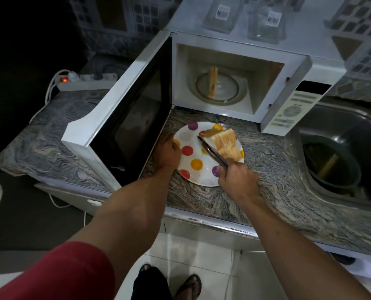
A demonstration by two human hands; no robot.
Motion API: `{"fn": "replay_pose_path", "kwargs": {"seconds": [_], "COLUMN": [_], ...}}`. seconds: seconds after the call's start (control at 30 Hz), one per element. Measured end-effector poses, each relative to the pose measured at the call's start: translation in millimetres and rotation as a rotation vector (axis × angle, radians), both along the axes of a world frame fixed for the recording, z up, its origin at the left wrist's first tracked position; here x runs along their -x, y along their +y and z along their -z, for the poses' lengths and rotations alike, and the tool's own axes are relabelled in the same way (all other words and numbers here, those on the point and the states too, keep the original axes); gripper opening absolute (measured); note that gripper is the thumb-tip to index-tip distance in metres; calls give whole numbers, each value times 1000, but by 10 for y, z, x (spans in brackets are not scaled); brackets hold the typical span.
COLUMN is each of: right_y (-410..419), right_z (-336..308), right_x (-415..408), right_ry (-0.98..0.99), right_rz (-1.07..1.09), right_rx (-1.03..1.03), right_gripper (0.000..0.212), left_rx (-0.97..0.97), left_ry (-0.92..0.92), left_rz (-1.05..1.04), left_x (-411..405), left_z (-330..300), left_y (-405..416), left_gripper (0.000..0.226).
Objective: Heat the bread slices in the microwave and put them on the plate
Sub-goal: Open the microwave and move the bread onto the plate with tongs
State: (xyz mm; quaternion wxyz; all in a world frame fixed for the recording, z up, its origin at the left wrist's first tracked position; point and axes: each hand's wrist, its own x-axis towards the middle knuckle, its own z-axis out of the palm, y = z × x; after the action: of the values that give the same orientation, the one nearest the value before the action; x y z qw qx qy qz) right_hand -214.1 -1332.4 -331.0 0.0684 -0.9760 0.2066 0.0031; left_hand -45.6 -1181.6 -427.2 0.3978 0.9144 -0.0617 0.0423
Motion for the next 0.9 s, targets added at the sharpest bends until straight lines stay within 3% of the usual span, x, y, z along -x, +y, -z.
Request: {"fn": "replay_pose_path", "kwargs": {"seconds": [0.37, 0.47, 0.67, 0.9], "right_y": [-35, -94, -280, -329], "right_z": [-196, -402, -601, -544], "right_x": [-359, -652, -1314, -1811], "right_ry": [-225, -298, -264, -222], "right_rz": [-38, 79, 394, 411], "right_rx": [-158, -184, -322, -376], "right_gripper": [35, 38, 48, 43], "left_rx": [-11, -25, -38, 6], "left_ry": [-26, -27, -5, -27], "left_rz": [-2, -4, -11, -24], "left_x": [17, 27, 29, 16], "left_z": [-22, -31, -31, -44], "left_y": [-2, 0, -10, -28], "left_gripper": [49, 50, 55, 54]}}
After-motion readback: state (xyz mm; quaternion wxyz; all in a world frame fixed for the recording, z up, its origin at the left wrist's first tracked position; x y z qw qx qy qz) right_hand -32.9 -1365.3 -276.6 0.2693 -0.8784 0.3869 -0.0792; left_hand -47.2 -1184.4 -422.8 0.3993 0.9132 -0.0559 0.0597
